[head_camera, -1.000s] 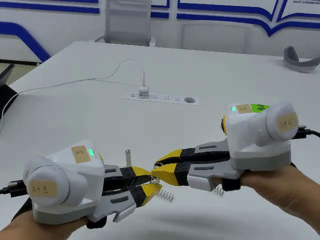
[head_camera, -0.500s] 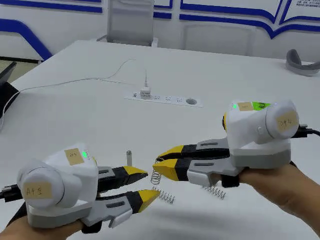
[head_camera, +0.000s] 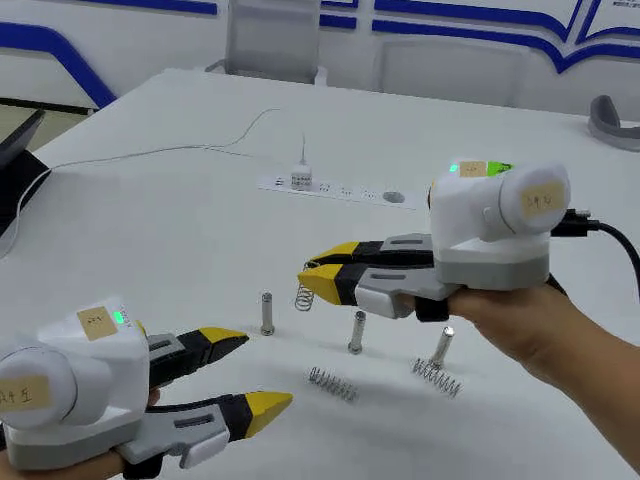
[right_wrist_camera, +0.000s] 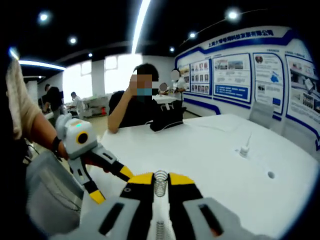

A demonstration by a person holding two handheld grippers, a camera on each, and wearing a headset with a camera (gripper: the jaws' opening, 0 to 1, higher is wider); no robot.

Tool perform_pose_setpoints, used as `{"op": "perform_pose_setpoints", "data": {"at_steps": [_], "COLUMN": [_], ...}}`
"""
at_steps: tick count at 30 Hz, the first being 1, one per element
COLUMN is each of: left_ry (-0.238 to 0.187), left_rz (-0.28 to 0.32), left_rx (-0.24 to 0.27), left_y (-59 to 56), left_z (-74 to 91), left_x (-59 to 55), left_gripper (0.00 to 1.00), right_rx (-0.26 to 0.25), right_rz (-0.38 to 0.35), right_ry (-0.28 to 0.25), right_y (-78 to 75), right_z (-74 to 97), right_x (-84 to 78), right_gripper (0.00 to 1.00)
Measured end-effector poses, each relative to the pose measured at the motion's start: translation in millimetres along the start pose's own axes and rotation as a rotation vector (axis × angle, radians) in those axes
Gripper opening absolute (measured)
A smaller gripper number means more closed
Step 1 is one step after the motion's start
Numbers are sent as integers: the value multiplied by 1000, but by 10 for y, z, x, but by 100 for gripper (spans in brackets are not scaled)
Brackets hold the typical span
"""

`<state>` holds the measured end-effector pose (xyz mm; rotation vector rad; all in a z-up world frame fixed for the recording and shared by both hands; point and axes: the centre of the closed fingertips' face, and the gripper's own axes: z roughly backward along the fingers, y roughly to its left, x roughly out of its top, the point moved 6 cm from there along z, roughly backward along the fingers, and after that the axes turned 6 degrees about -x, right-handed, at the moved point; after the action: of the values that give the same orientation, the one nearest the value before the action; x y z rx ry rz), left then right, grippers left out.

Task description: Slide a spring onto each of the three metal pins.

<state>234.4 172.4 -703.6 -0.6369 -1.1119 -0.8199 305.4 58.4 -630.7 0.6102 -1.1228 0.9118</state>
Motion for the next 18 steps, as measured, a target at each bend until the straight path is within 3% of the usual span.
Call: {"op": "perform_pose_setpoints", "data": {"at_steps": [7, 18], "left_ry": [-3, -11], "left_rz": [15, 23], "left_rx": [14, 23], "left_y": [-8, -10], "left_z": [38, 54], "left_x": [-34, -20], "left_gripper": [52, 57], "right_rx": [-31, -54], "right_rz": [36, 17], "right_ry": [1, 35], "right_y": [-50, -133], "right_z": [-257, -551], "right_x": [41, -82], "right_gripper": [11, 11]}}
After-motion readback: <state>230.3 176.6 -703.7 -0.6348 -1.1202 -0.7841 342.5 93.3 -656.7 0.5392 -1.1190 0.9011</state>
